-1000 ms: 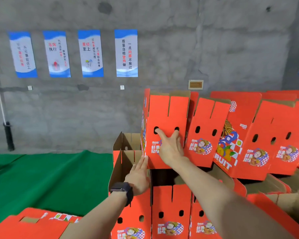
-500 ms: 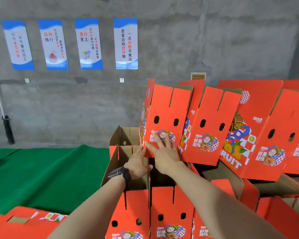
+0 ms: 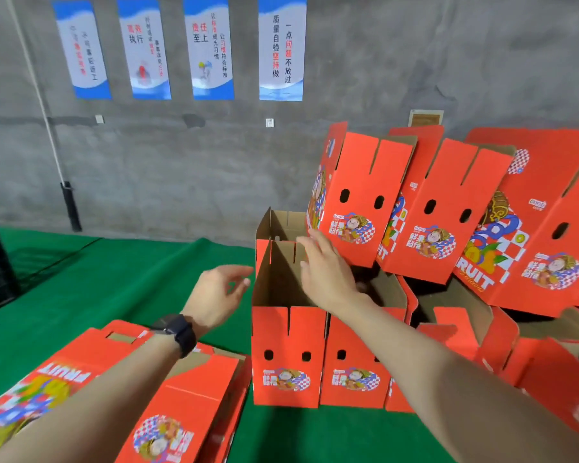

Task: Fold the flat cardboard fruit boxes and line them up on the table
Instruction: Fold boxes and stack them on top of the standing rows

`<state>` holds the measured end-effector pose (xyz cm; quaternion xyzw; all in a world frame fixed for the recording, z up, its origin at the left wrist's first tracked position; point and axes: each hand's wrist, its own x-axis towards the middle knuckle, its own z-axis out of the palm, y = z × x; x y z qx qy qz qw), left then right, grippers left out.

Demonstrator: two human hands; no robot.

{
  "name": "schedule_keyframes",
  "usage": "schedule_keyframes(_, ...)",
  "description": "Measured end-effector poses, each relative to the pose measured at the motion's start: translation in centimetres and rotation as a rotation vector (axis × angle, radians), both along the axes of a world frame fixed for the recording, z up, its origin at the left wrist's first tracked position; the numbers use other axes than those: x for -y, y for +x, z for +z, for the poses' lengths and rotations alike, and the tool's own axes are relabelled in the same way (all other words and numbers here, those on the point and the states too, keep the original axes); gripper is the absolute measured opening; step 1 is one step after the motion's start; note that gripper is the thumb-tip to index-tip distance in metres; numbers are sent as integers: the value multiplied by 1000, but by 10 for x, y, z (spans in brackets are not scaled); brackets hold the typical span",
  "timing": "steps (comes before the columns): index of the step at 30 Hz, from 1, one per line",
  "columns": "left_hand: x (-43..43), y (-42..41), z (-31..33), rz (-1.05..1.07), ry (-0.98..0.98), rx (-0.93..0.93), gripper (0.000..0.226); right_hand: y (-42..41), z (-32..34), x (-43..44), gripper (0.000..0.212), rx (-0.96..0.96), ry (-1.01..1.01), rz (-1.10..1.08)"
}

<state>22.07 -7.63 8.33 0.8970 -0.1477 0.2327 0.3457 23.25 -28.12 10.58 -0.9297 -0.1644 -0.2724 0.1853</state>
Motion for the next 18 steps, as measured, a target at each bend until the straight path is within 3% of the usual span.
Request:
schedule_keyframes(3,-55,-34,-30,128,37,-115,27,-48,-37,-41,40,10,106,230)
schedule_keyframes(7,-125,-88,-94,291,200,-421,33,-98,-117,-102,48,-337,-111,408)
schedule_keyframes(12,-169,-141,-160,386,313,-555,42,-121,-185,-167,46,-660,-327,398)
schedule_keyframes(15,-178,-166,-185,393,421,-627,59,-129,-209,-193,45,-786,-492,382)
schedule_keyframes(18,-175,-190,-209,363,507,-732,75,-133,-224,-200,56,-903,-457,294)
